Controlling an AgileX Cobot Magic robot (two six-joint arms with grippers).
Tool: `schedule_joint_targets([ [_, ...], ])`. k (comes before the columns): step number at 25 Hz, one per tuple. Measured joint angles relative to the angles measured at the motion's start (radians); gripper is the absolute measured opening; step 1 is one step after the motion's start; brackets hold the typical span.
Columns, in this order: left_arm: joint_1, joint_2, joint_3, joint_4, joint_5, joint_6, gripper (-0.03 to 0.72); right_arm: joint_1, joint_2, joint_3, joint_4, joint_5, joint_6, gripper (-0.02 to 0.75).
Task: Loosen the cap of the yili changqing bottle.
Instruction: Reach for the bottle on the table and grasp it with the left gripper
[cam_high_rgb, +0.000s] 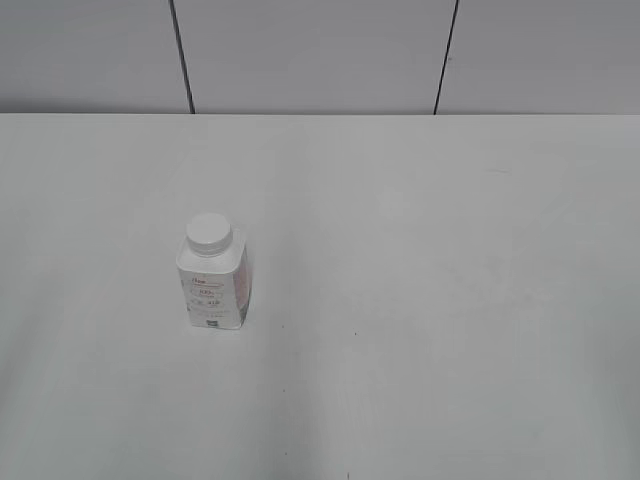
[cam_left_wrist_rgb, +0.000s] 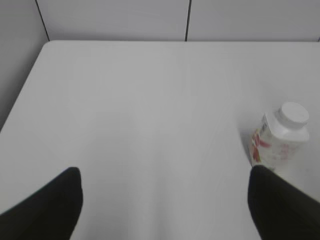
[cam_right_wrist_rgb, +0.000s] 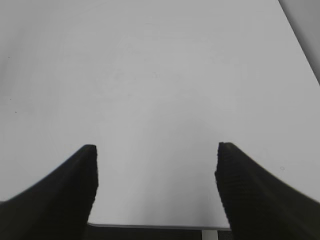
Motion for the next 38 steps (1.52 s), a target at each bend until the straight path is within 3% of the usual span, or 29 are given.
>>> schedule_joint_targets([
  [4,0.0,0.061,0.041,0.017,-0.234,0.0,0.564,0.0,0.0,0.0,0.0,0.0,0.0,0.582],
  [10,-0.001,0.184,0.224,0.083,-0.664,0.0,0.554,0.0,0.0,0.0,0.0,0.0,0.0,0.582],
  [14,-0.001,0.282,0.306,0.097,-0.839,0.0,0.552,0.0,0.0,0.0,0.0,0.0,0.0,0.582],
  [23,-0.001,0.368,0.322,0.163,-1.009,0.0,0.428,0.0,0.0,0.0,0.0,0.0,0.0,0.582],
  [38,-0.001,0.636,0.322,0.124,-1.274,0.0,0.433,0.0,0.0,0.0,0.0,0.0,0.0,0.582],
])
